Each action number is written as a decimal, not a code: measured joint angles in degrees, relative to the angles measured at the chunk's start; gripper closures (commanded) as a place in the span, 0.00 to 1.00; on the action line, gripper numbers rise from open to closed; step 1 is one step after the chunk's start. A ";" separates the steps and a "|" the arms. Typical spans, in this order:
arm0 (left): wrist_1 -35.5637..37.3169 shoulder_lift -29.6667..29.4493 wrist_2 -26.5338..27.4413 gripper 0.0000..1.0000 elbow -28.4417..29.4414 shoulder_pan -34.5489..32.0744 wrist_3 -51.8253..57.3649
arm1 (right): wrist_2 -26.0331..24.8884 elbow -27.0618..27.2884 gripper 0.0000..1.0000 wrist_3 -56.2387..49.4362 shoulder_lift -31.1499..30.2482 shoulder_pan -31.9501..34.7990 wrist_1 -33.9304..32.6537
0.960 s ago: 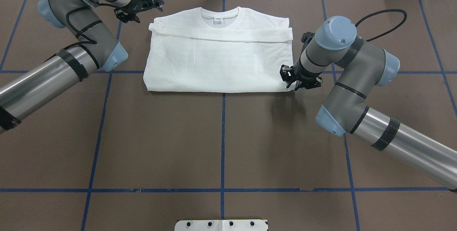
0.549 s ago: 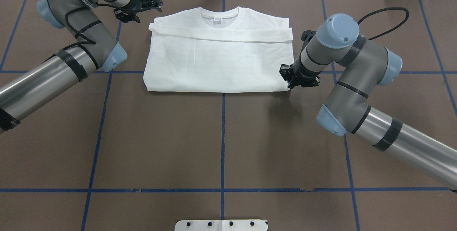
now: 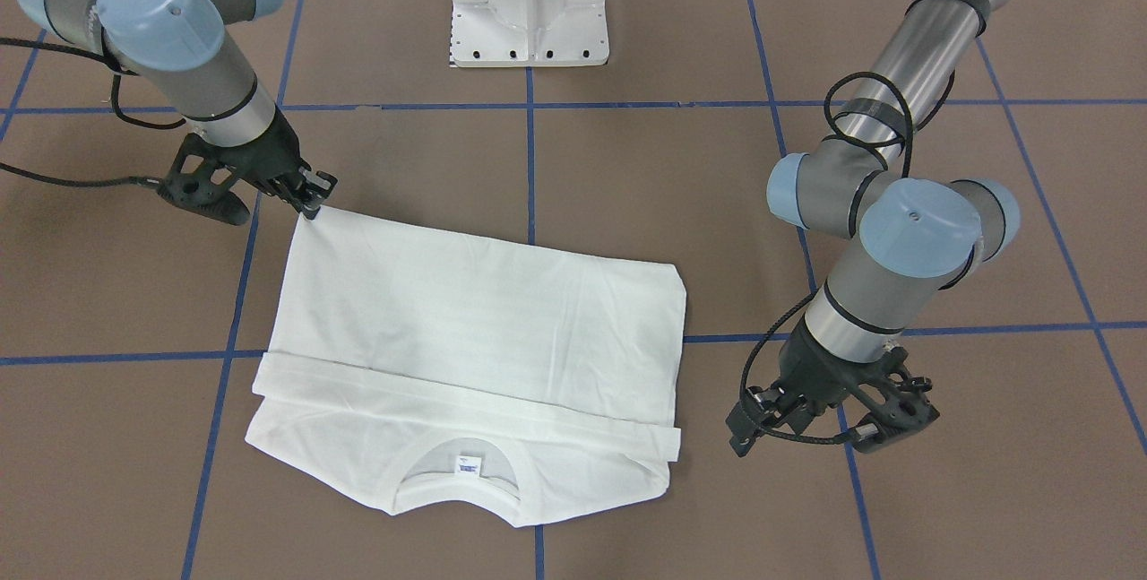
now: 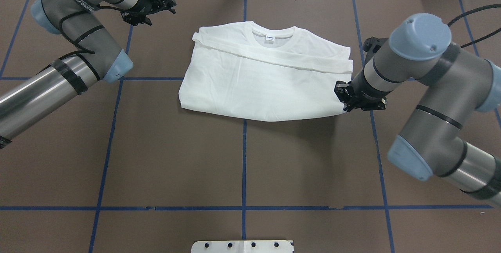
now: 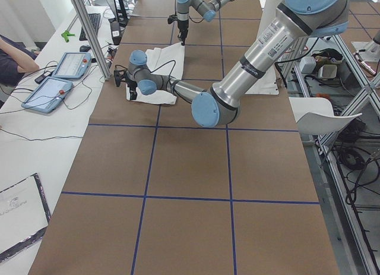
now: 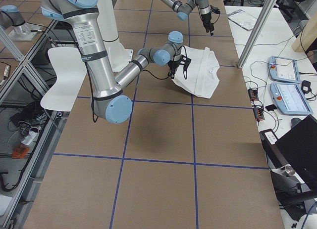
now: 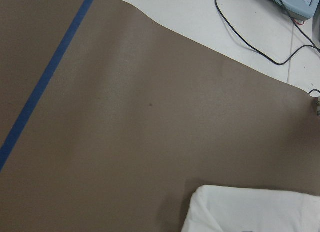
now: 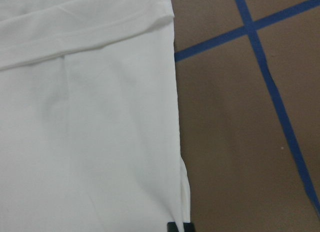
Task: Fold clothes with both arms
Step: 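Grasp the shirt edge with the right gripper and drag it toward the robot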
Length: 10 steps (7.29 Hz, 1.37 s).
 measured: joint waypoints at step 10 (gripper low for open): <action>0.08 3.79 -0.22 0.01 -8.42 3.47 -2.14 | -1.66 20.79 0.00 15.43 -15.03 -36.63 -3.67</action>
